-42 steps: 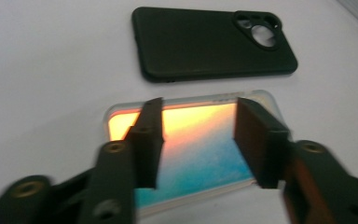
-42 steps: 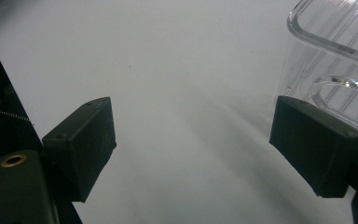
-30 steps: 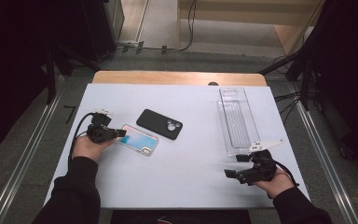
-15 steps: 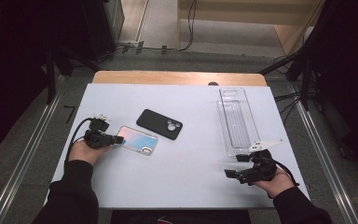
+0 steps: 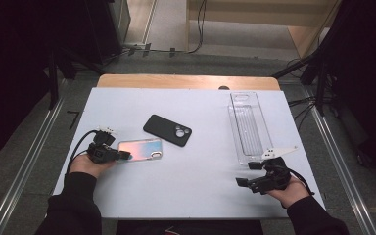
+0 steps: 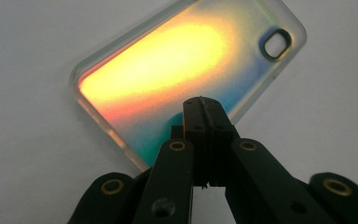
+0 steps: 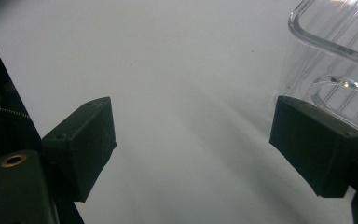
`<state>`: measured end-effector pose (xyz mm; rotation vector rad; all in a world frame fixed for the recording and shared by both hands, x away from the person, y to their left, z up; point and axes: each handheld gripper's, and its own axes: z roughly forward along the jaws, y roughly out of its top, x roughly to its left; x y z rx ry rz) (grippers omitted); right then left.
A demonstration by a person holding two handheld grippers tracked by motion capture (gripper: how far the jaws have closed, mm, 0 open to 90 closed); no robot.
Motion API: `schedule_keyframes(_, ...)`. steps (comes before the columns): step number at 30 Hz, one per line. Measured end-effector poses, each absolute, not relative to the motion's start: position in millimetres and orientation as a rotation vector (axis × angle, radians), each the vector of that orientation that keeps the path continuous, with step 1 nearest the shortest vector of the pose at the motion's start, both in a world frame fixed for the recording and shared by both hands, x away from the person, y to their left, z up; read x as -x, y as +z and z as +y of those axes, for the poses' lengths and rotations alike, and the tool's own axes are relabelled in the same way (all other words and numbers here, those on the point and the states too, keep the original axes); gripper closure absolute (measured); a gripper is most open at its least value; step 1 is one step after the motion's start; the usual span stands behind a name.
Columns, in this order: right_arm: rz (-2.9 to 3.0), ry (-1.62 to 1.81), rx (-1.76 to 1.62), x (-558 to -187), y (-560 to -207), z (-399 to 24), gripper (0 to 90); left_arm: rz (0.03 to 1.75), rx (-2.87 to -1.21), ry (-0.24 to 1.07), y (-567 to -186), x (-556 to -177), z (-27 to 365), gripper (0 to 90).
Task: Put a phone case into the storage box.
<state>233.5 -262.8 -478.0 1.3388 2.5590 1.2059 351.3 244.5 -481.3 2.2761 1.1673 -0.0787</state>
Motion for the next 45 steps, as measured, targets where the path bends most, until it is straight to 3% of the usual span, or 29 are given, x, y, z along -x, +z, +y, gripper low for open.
schedule_keyframes(20, 2.547, 1.204, -1.338, -233.6, -477.6, -263.2, 12.5, 1.078, -2.312, -0.228, -484.7, -329.5, 218.7, 89.8)
schedule_keyframes(26, 2.548, 1.206, -1.338, -233.4, -477.5, -263.4, 12.4, 1.091, -2.249, -0.225, -480.8, -331.2, 223.9, 83.5)
schedule_keyframes(27, 2.547, 1.206, -1.339, -233.3, -477.5, -263.3, 12.5, 1.087, -2.229, -0.228, -478.4, -331.2, 225.6, 79.2)
schedule_keyframes(28, 2.545, 1.204, -1.338, -233.3, -477.5, -263.5, 12.5, 1.079, -2.204, -0.222, -475.9, -330.1, 226.6, 68.9)
schedule_keyframes(31, 2.544, 1.204, -1.34, -233.6, -477.7, -263.7, 12.5, 1.045, -2.12, -0.212, -468.0, -322.9, 228.1, 54.7)
schedule_keyframes(34, 2.545, 1.207, -1.338, -233.6, -477.6, -263.4, 12.5, 1.029, -2.065, -0.202, -465.0, -314.0, 229.1, 49.3)
schedule_keyframes(35, 2.54, 1.208, -1.34, -233.5, -477.6, -263.0, 12.4, 1.021, -2.05, -0.2, -464.7, -310.8, 229.3, 40.7)
schedule_keyframes(45, 2.536, 1.205, -1.343, -234.2, -478.6, -262.1, 12.4, 0.943, -2.018, -0.184, -462.7, -288.6, 222.4, 30.2)
